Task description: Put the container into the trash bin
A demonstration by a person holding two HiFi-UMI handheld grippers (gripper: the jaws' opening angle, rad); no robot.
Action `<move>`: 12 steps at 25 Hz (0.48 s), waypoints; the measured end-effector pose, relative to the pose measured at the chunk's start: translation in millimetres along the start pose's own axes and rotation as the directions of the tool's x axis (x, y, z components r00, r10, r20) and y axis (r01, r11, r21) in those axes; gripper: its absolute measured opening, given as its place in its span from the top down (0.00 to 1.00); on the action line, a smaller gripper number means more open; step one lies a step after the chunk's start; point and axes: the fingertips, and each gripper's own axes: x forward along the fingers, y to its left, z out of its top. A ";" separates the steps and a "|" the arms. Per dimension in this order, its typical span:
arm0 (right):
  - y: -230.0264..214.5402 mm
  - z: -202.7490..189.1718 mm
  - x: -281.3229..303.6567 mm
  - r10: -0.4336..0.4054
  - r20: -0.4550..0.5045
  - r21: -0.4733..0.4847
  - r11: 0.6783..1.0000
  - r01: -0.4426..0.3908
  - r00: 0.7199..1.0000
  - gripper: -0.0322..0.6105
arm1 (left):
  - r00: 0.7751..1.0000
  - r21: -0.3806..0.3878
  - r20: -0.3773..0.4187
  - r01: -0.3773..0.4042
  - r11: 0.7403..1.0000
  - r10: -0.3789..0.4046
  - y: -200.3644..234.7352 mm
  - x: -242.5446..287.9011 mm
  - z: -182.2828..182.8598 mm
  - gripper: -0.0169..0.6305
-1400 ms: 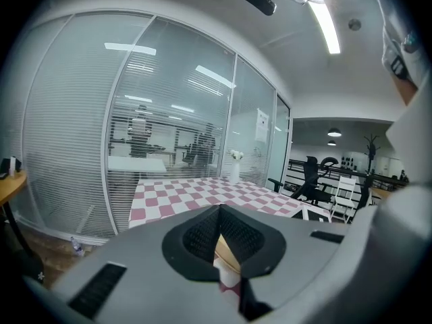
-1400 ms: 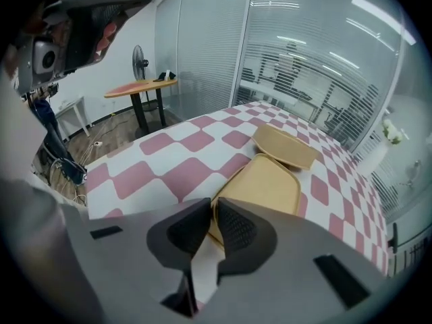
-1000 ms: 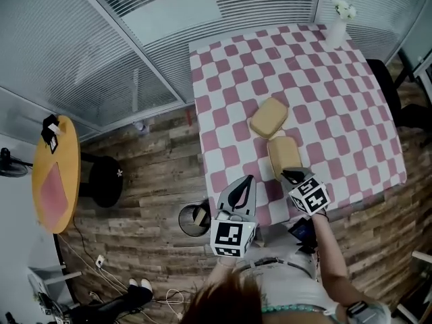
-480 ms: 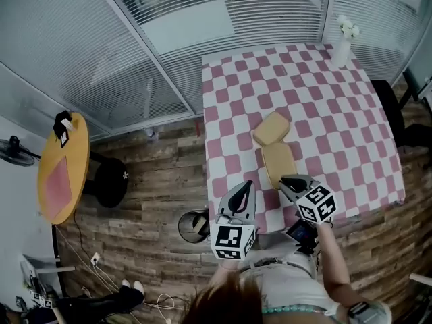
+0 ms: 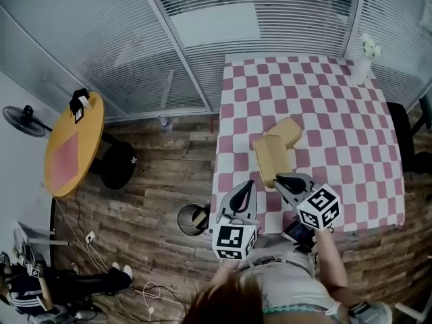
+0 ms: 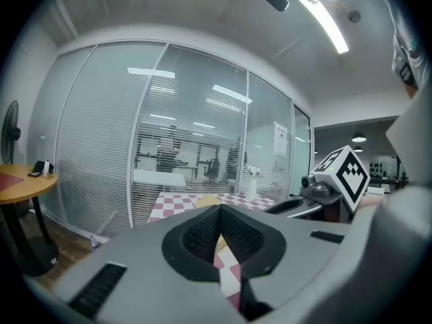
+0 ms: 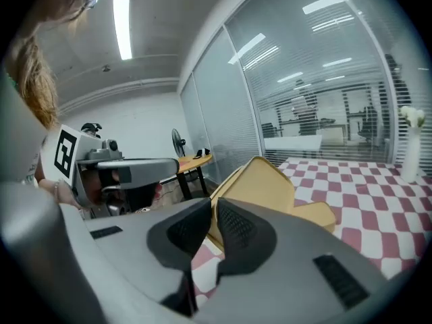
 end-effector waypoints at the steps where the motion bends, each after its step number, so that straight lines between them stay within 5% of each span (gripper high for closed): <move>1: 3.4 8.2 -0.6 0.009 0.016 -0.018 1.000 -0.008 1.000 0.91 | 1.000 -0.001 0.005 -0.009 1.000 0.009 -0.1 -1.9 1.6 0.97; 12: 29.3 79.6 -17.4 0.071 0.179 -0.117 0.992 -0.051 0.981 0.91 | 0.996 0.008 0.075 -0.052 0.999 0.051 -4.3 -17.1 36.3 0.97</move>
